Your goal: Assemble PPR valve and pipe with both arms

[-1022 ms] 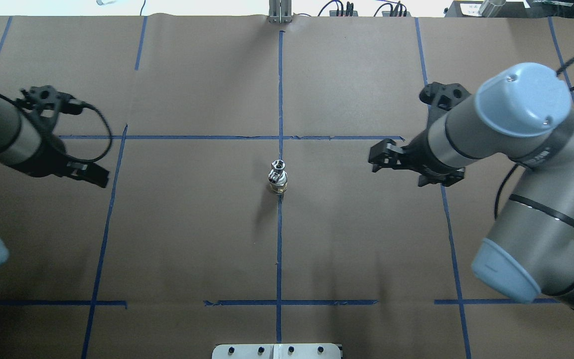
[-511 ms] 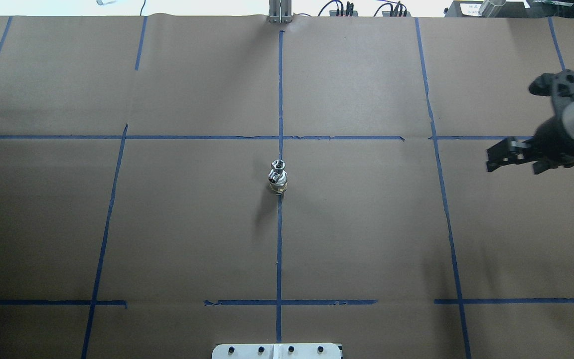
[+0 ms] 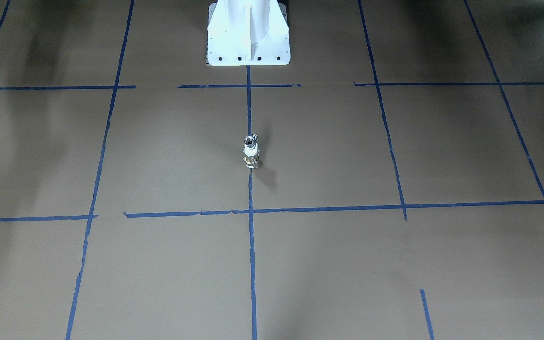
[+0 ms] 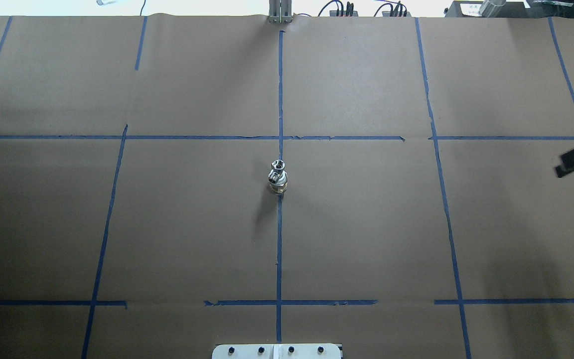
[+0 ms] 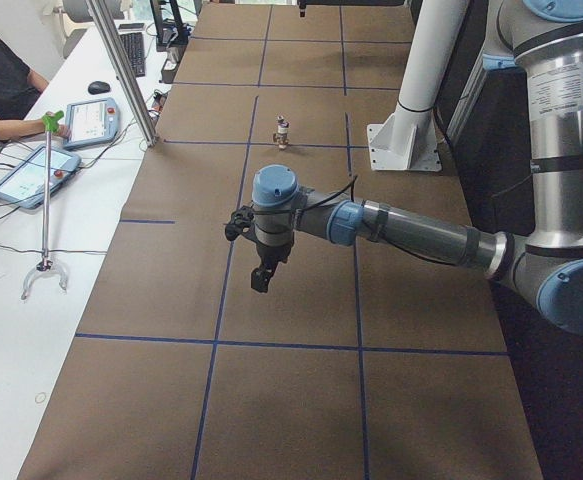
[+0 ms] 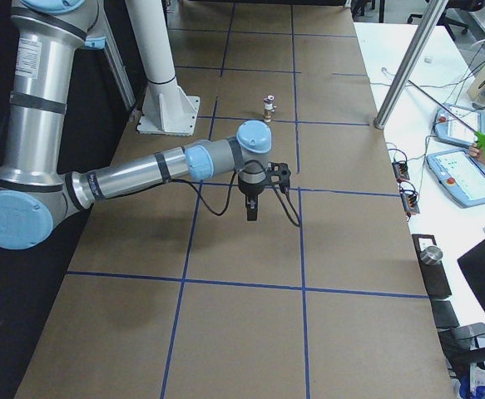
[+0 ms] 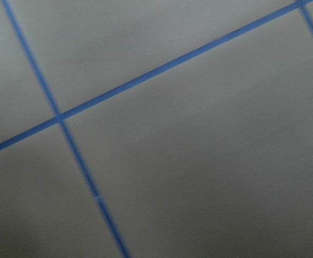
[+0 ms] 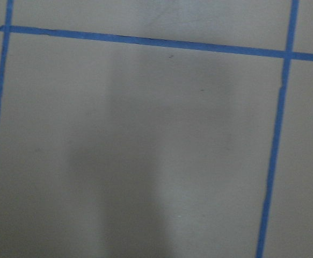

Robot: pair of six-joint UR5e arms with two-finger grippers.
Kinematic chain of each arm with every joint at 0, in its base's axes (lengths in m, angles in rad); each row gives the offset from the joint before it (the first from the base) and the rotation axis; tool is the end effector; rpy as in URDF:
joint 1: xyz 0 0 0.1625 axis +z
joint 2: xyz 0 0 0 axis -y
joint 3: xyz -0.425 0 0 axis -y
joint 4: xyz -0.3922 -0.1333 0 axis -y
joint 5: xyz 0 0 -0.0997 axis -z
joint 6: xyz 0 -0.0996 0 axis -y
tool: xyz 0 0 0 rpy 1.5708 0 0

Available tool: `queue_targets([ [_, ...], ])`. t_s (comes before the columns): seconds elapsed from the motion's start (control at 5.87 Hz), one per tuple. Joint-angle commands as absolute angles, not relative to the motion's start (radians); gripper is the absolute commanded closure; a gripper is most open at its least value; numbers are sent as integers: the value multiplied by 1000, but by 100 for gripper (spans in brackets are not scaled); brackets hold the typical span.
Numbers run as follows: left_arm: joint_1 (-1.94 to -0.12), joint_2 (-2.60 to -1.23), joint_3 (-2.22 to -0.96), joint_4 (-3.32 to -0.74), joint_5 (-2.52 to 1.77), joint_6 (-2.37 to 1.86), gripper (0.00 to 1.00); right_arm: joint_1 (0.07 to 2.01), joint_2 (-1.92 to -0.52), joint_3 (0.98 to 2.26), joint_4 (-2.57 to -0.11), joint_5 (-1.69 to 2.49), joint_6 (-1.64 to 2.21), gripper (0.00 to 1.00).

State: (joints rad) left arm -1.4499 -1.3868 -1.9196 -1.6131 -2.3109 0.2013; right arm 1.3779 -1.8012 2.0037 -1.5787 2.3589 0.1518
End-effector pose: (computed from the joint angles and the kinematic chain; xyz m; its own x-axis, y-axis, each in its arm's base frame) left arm -0.0148 -0.4267 0.5675 0.6782 0.4164 -0.6055 -0.2589 0.9065 0.3334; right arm -0.0149 -0.4032 0.5470 0.6866 -0.1210 0.7169 0.0852 0.9926 0.0860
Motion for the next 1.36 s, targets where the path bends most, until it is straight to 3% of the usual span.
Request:
queue_targets([
  [0.0,-1494,-1338,-1870,-1614,-2327,265,0,1515,-1812,1872,-1578,2382,-88,0],
  [0.34,-1537,-1357,-1879,-1423,-2419,253,0,1528,-1819,1853,-1577,2375,-137,0],
  [1.19,-1537,-1378,-1858,-1424,-2411,114,0,1528,-1822,1850,-1569,2384,-132,0],
])
